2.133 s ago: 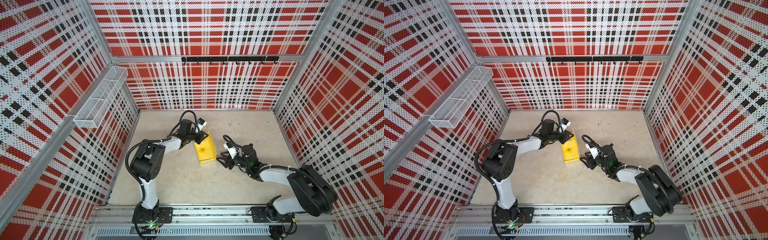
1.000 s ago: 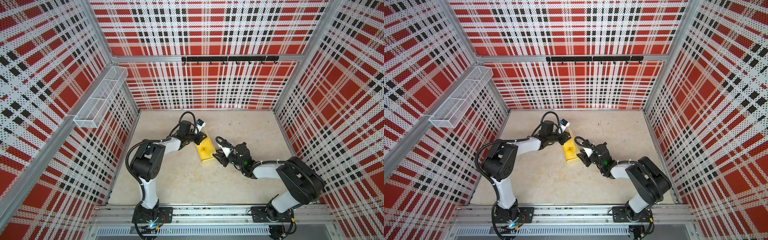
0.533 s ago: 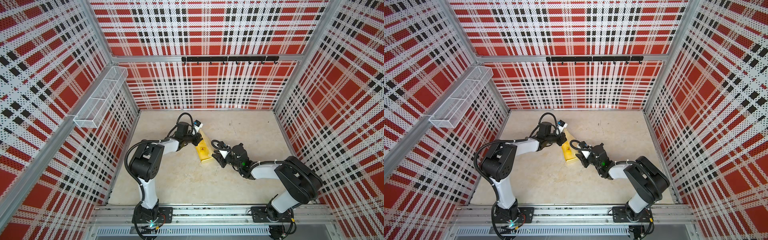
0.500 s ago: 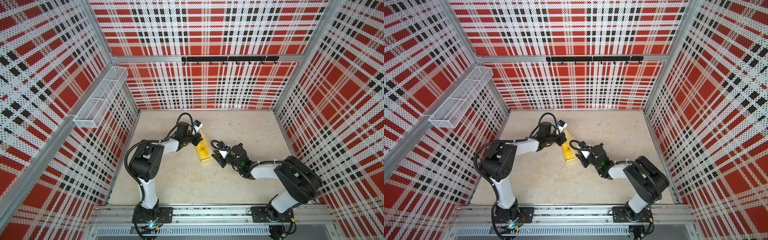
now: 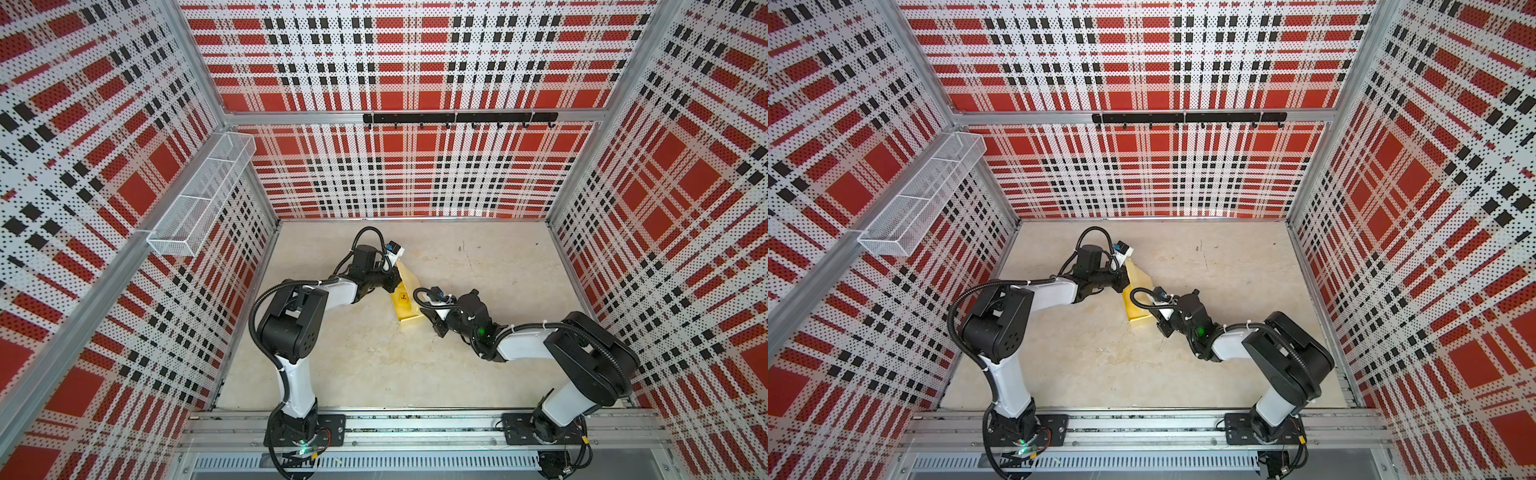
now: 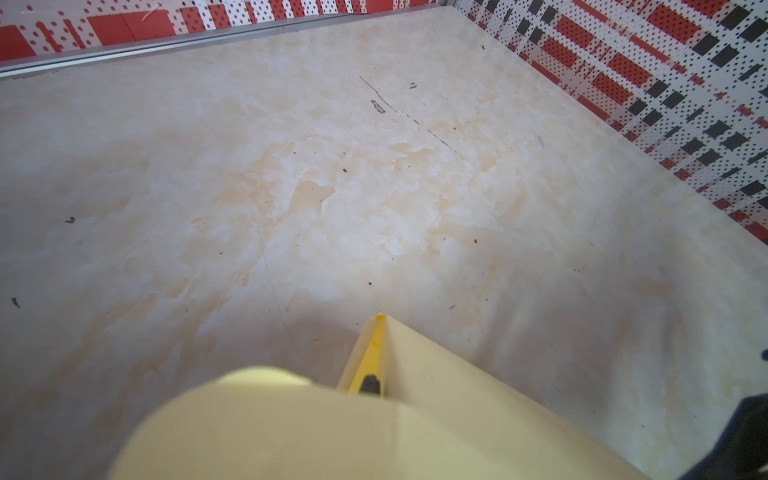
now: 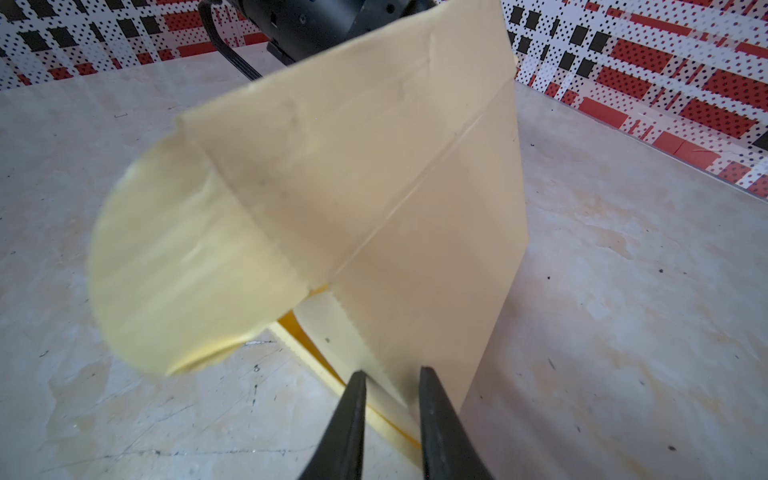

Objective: Fold the paper box

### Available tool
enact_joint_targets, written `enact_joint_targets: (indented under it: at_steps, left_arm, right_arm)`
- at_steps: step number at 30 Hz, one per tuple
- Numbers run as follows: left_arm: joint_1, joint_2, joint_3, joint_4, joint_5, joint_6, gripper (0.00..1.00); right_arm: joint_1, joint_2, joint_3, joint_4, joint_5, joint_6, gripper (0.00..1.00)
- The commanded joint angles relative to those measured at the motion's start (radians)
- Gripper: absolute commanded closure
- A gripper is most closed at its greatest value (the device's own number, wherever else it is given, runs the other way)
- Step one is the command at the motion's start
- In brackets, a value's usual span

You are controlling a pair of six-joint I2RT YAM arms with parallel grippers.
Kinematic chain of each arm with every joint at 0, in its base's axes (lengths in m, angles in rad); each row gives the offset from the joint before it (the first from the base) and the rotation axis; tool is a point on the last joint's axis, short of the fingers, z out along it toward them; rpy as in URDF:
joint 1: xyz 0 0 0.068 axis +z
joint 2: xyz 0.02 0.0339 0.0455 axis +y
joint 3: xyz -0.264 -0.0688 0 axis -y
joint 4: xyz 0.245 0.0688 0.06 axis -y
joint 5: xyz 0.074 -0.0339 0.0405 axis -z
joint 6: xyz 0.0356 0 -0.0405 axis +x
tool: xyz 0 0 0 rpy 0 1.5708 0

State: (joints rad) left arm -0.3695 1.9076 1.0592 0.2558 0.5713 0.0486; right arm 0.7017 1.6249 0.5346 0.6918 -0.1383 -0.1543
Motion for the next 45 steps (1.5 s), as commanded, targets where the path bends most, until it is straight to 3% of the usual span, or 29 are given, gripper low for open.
enact_joint_targets:
  at_steps: [1,23,32,45]
  left_arm:
    - [-0.004,-0.039,-0.027,-0.012,0.051,-0.013,0.86]
    - [0.028,-0.050,-0.071,-0.006,0.033,-0.063,0.83]
    - [0.037,-0.068,-0.085,0.002,-0.001,-0.077,0.77]
    - [0.060,-0.146,-0.144,0.031,-0.053,-0.096,0.57]
  right_arm:
    - [0.012,0.027,0.045,0.034,0.049,-0.050,0.76]
    - [0.044,0.094,0.089,-0.002,0.052,-0.079,0.76]
    - [0.045,0.129,0.104,-0.002,0.046,-0.087,0.77]
    - [0.045,0.165,0.127,0.007,0.049,-0.094,0.77]
